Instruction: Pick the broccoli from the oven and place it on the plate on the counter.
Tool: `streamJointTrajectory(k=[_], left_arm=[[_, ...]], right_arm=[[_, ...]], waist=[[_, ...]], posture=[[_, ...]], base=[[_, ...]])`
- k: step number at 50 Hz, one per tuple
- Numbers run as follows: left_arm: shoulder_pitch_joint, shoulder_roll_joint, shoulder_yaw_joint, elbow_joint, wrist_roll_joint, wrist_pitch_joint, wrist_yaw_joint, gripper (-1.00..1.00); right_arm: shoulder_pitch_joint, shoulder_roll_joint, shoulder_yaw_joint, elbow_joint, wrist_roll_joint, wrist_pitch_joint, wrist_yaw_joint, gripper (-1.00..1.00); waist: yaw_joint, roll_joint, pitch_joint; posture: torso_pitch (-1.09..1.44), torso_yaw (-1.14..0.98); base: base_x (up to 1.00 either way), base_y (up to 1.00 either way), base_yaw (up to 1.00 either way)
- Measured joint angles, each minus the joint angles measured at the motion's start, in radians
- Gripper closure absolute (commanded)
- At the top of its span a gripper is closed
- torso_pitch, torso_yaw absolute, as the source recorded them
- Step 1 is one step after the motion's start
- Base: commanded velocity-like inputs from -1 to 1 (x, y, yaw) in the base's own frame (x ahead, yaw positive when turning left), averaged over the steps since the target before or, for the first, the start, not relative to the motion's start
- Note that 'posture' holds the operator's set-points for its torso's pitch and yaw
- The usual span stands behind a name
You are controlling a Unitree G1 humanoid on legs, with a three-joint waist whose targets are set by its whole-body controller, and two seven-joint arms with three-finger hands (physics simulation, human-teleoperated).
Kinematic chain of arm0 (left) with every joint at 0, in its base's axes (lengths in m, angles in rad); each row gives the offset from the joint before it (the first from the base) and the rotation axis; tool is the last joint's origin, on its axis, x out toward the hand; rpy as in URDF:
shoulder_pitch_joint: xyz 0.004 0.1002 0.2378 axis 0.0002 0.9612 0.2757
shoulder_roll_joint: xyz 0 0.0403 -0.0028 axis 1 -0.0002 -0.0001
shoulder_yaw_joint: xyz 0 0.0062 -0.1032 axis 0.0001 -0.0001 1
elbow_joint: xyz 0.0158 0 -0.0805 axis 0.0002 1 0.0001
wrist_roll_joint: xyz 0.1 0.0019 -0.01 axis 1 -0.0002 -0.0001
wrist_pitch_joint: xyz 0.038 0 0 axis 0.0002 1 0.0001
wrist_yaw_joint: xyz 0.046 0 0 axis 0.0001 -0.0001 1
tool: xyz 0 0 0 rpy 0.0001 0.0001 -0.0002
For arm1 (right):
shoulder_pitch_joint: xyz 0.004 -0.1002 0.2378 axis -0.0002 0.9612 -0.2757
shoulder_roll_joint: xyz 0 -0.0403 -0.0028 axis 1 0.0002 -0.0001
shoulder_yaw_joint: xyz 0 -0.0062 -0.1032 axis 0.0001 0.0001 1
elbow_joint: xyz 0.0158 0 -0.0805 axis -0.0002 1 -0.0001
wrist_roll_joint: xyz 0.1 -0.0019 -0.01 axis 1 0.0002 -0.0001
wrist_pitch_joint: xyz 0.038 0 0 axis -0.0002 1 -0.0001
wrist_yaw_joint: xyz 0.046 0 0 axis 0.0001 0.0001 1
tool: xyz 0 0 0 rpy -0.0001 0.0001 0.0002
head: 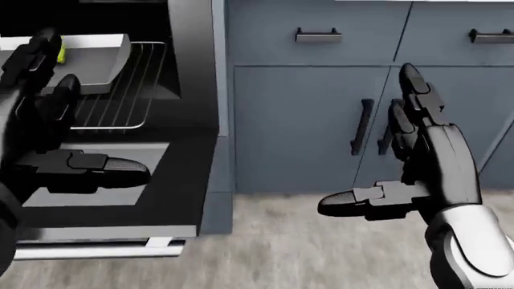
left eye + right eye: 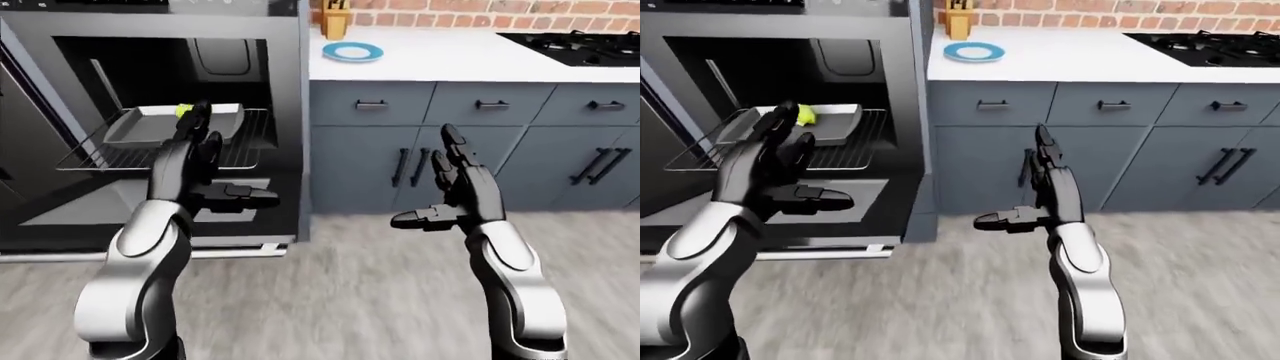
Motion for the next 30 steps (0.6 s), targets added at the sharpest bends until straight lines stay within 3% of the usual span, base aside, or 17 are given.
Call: streamJointTrajectory(k=[6,8,12,14,16,17,18,20,22,27,30], left_arm=[[-0.017,0.011,0.018,-0.018,0.005,-0.027,0.007,-1.00],[-0.005,0.011,0.028,-0.011,0.006,-0.031,0.008,-1.00],[0.017,0.011,0.026,0.006,0.004,-0.011,0.005,-1.00],[0.005,0.017,0.030,-0.007,-0.001,-0.020,0.001,-1.00],[0.000,0.022,0.040,-0.017,-0.005,-0.037,0.000,-1.00],[-0.001,0.025,0.045,-0.020,-0.006,-0.042,0.001,-1.00],[-0.009,0.025,0.047,-0.023,-0.008,-0.045,0.003,-1.00],[0.001,0.003,0.009,-0.012,-0.020,-0.046,-0.002,-1.00],[0.013,0.009,-0.003,0.005,-0.035,-0.028,-0.012,-1.00],[0.007,0.029,0.045,0.002,-0.029,-0.020,0.001,-1.00],[0.005,0.031,0.050,-0.014,-0.026,-0.034,0.008,-1.00]], right_arm=[[-0.015,0.003,0.020,-0.010,0.006,-0.022,0.010,-1.00],[-0.012,0.013,0.031,-0.008,0.007,-0.021,0.013,-1.00],[-0.001,0.012,0.036,0.005,0.008,0.007,0.017,-1.00],[-0.011,0.010,0.029,-0.009,0.003,-0.001,0.014,-1.00],[-0.021,0.010,0.027,-0.023,0.003,-0.015,0.015,-1.00],[-0.025,0.012,0.028,-0.033,0.006,-0.017,0.016,-1.00],[-0.024,0.010,0.027,-0.046,0.012,-0.023,0.022,-1.00],[0.005,0.000,0.011,-0.060,0.010,-0.021,0.030,-1.00],[0.002,0.006,0.016,-0.047,0.003,-0.001,0.033,-1.00],[-0.027,0.005,0.055,-0.072,0.002,0.045,0.063,-1.00],[-0.034,0.007,0.063,-0.092,-0.006,0.053,0.080,-1.00]], waist=[[0.003,0.070,0.007],[0.022,0.089,0.027],[0.028,0.105,-0.012],[0.041,0.092,-0.018],[0.053,0.064,-0.014],[0.054,0.037,-0.015],[0.039,-0.016,-0.025],[0.019,-0.026,0.008],[0.022,-0.027,0.008],[0.041,0.013,-0.001],[0.045,0.025,-0.005]], posture=[[0.00,0.00],[0.00,0.00],[0.00,0.00],[0.00,0.00],[0.00,0.00],[0.00,0.00],[0.00,0.00],[0.00,0.00],[0.00,0.00],[0.00,0.00],[0.00,0.00]], base=[[0.36,-0.71,0.00],[0.36,-0.70,0.00],[0.36,-0.71,0.00],[0.36,-0.71,0.00],[0.36,-0.59,0.00],[0.08,0.00,0.00],[0.08,0.00,1.00],[0.09,0.00,1.00],[0.08,0.00,1.00],[0.09,0.00,1.00],[0.09,0.00,1.00]])
